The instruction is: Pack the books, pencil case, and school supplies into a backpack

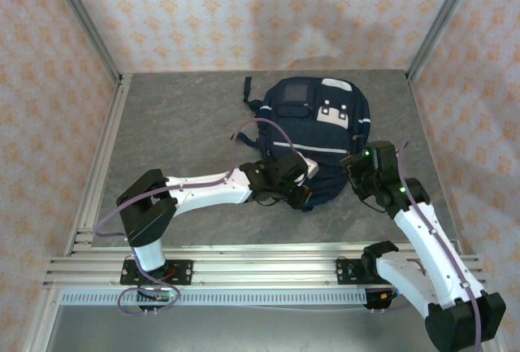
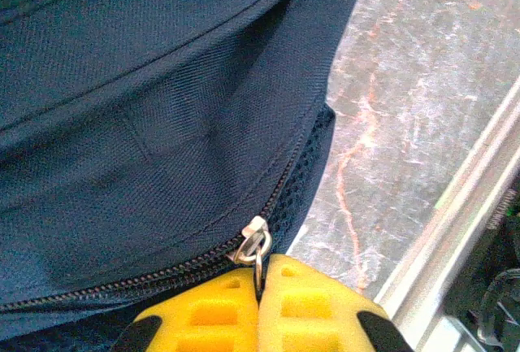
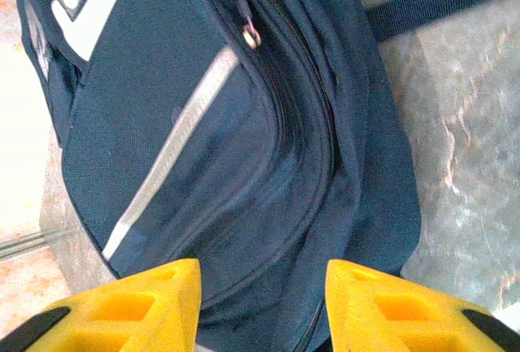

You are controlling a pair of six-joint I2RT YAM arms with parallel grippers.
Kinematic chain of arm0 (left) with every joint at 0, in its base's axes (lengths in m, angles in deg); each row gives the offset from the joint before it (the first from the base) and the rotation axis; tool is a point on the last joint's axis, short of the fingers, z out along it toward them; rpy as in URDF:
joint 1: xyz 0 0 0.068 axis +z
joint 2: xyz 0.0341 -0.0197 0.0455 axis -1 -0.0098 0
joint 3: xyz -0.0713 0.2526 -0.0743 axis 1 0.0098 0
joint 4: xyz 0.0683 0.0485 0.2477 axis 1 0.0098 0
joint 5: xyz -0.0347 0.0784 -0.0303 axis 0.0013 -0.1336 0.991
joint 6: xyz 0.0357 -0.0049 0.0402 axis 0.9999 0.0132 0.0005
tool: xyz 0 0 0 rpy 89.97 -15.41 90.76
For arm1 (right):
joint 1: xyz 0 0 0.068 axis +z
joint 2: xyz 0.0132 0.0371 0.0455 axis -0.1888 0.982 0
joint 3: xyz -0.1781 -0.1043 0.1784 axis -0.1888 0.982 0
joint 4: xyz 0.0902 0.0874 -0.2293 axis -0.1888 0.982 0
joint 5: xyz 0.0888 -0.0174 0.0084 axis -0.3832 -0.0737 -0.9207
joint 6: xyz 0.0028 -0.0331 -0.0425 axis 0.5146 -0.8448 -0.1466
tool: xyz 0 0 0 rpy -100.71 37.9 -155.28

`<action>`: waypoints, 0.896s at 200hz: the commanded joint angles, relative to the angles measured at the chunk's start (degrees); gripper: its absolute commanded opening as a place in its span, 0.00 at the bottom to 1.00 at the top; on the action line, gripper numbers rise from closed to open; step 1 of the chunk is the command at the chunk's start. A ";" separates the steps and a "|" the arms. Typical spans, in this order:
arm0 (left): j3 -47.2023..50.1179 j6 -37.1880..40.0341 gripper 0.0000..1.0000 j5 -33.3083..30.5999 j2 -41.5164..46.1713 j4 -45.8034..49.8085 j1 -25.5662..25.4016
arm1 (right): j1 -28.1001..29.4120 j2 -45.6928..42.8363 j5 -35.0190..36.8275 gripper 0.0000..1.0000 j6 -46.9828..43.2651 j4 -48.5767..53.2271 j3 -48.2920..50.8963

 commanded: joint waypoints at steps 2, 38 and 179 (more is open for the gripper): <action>-4.14 1.67 0.00 4.08 -0.54 1.20 -1.32 | 1.17 -1.39 -2.99 0.46 5.90 3.97 2.88; -4.58 1.59 0.00 4.17 -0.92 0.97 -1.68 | 3.95 -0.44 -6.55 0.49 10.49 -3.53 8.09; 3.24 2.06 0.00 -2.68 3.30 3.39 -0.44 | 7.80 8.23 5.24 0.00 5.38 -12.01 11.85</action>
